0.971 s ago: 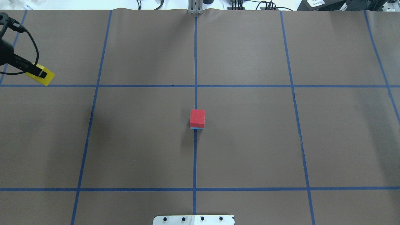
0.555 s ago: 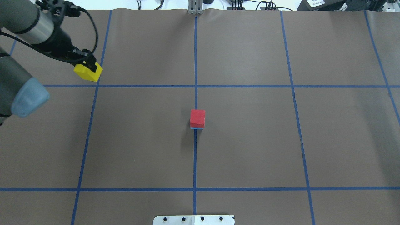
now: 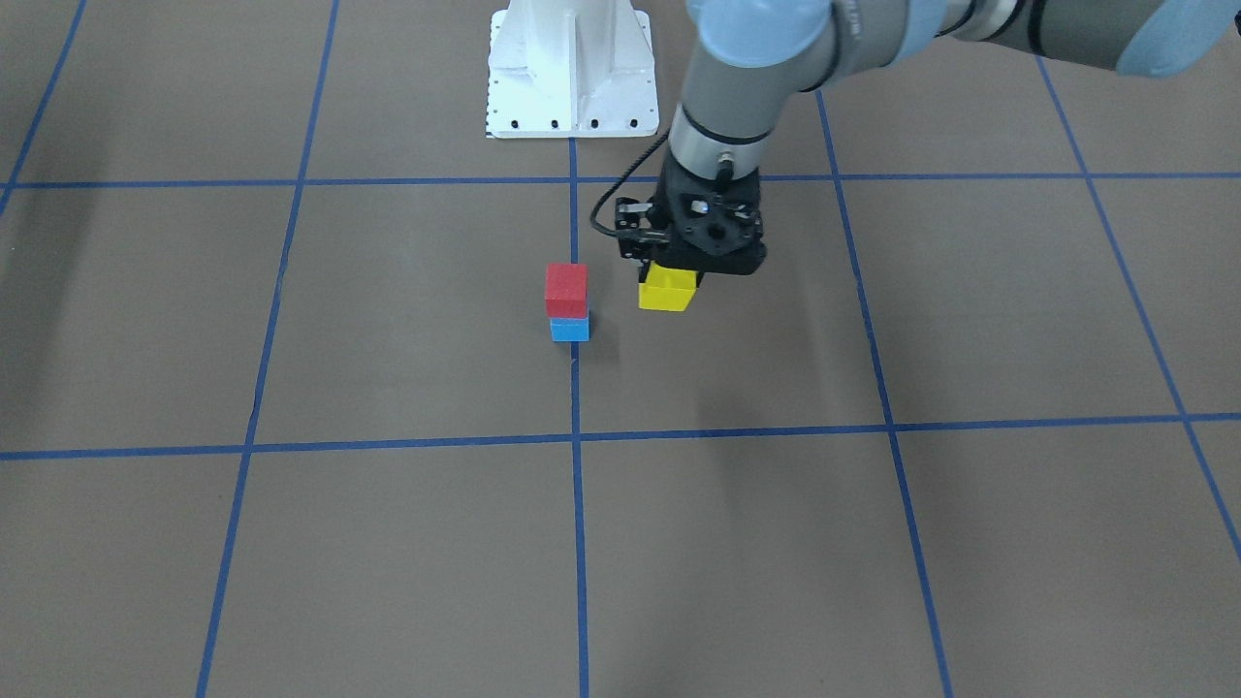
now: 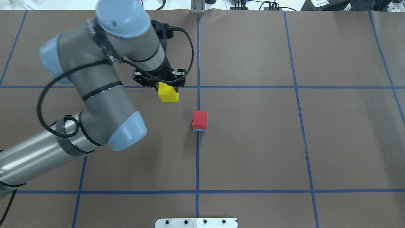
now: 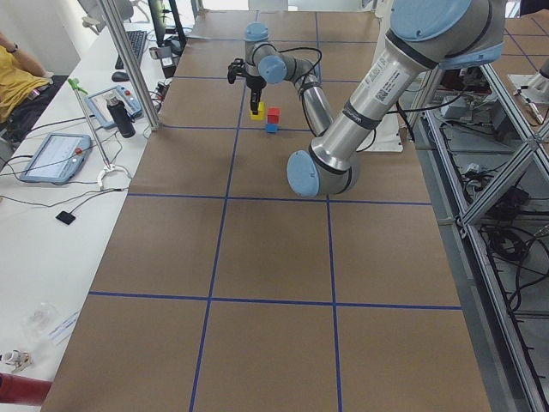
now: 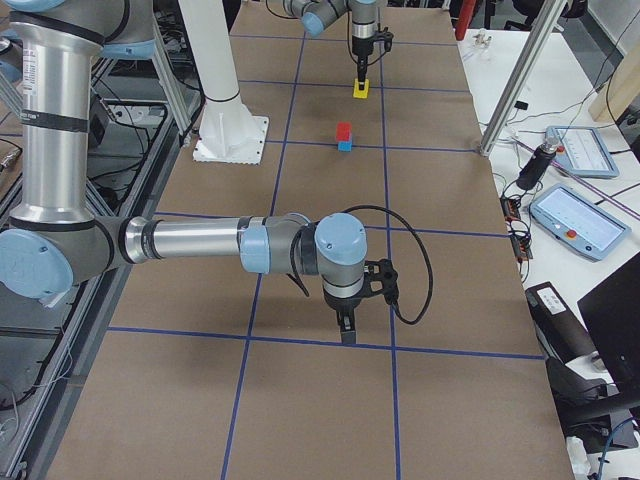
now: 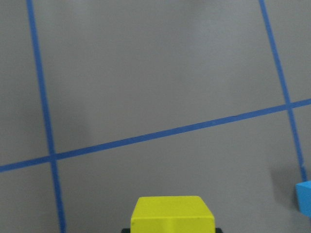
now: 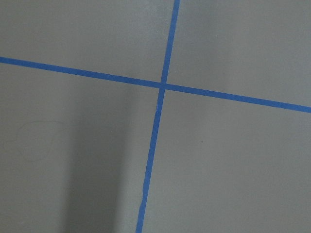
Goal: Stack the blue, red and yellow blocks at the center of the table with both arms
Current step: 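Carry the yellow cube with the left gripper over the red cube, then lower the yellow cube onto the red cube and open the left gripper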
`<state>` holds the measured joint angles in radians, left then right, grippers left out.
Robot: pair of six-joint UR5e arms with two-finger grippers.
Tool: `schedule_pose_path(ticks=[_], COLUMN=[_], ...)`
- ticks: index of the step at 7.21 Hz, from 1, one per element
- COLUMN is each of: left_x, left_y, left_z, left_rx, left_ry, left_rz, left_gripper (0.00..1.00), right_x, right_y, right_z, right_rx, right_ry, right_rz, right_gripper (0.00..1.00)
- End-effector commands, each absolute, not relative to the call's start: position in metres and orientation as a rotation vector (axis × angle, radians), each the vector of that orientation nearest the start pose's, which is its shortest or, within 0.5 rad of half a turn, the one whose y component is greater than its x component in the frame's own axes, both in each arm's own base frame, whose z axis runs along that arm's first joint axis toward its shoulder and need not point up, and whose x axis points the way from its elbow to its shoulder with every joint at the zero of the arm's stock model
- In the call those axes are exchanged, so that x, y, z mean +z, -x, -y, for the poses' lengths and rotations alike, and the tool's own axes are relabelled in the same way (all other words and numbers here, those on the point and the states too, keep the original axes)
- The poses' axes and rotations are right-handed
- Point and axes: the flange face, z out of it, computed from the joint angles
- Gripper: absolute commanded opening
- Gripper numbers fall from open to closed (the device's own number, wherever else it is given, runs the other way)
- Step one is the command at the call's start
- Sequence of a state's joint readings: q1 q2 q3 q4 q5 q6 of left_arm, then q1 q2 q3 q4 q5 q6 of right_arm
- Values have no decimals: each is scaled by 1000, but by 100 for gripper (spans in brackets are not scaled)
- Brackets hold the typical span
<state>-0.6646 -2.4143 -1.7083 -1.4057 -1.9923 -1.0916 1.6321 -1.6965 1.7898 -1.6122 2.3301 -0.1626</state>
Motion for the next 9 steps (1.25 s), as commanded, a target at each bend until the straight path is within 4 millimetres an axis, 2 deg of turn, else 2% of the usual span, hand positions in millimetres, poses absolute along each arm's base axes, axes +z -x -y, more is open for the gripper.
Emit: schedule_pose_path(ticks=[1,2,4,8,9], left_x=[73,74,82,86,86], left_y=[-540,-553,-563,-573,-572], left_z=[461,449,442,435,435], left_rx=[-52,-45,-36,-28,-28], left_ry=[-76,-83,-77,-83,-85], left_rz=[-865,-853,-836,-823,-823], left_gripper=[0,0,0,0,4], right_x=[616,616,615,616,617], right_y=[-92,-92,-92,-92,-92], right_z=[435,435,435,434,434], right_rx=[-115,-116,-117,-116,-116], right_ry=[-131,-132,-133,-132,-130], right_rz=[750,750,749,750,750], right_gripper=[100,100,100,100,100])
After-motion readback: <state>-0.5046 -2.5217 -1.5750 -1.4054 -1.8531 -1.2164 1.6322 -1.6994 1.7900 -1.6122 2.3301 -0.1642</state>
